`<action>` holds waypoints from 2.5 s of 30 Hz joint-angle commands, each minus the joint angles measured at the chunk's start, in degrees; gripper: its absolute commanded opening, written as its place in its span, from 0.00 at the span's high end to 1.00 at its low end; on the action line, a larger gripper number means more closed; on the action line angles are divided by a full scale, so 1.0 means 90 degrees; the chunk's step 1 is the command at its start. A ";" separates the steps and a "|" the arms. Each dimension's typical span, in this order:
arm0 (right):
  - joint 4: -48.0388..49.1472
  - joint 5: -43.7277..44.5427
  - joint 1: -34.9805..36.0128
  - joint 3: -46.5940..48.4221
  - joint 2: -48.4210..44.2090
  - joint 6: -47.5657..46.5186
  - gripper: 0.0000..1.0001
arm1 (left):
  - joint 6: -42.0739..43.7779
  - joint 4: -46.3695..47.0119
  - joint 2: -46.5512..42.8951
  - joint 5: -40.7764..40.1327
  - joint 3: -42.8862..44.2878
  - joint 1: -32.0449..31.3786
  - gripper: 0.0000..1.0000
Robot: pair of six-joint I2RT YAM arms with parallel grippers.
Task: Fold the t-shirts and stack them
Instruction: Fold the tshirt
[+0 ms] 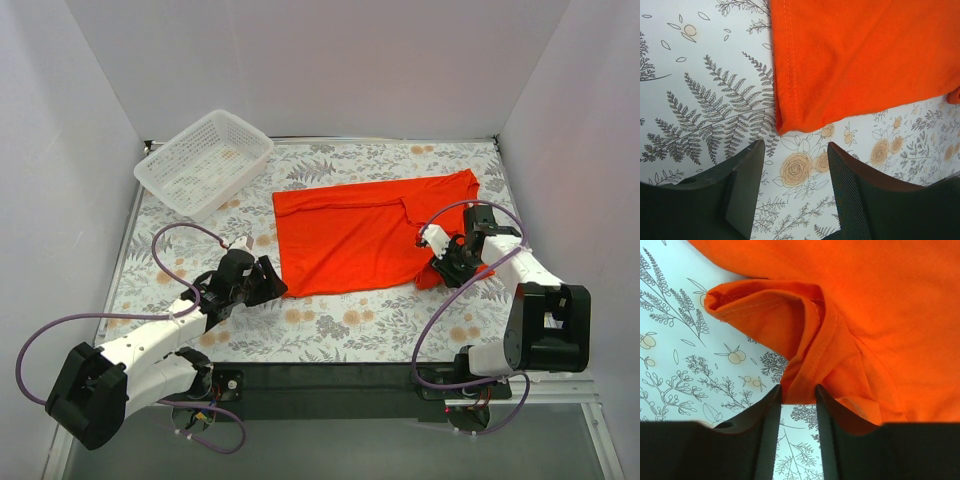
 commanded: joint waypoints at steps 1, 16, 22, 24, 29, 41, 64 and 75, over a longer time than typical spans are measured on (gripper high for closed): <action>0.0187 0.0072 0.0047 -0.0052 0.0024 0.0021 0.67 | 0.0031 0.0028 -0.0096 0.0008 -0.0067 -0.0021 0.50; 0.0021 -0.0269 0.0038 0.0534 -0.0494 0.0480 0.99 | 0.0509 -0.0216 0.0674 -0.0528 0.0587 -0.0265 0.52; -0.0008 -0.0435 0.0008 0.0632 -0.0406 0.0627 0.99 | 0.0402 -0.0372 0.1172 -0.0568 0.0860 -0.0401 0.60; -0.0008 -0.0475 -0.0011 0.0719 -0.0386 0.0656 0.99 | 0.0314 -0.0392 0.1309 -0.0577 0.0880 -0.0479 0.62; -0.0076 -0.0591 -0.0138 0.0905 -0.0416 0.0666 0.99 | 0.0070 -0.0489 0.1710 -0.0753 0.0938 -0.0645 0.63; -0.0573 -0.1060 -0.0986 0.1364 -0.0767 0.0315 0.99 | 0.0119 -0.0548 0.1654 -0.0997 0.1261 -0.0763 1.00; -0.0897 -0.1666 -0.2570 0.2438 -0.0377 -0.0125 0.99 | 0.0040 -0.1085 0.0655 -0.1310 0.1739 -0.0763 1.00; -0.0887 -0.1861 -0.2589 0.2829 0.0101 -0.0077 0.99 | 0.0070 -0.1221 0.0802 -0.1612 0.2002 -0.0734 1.00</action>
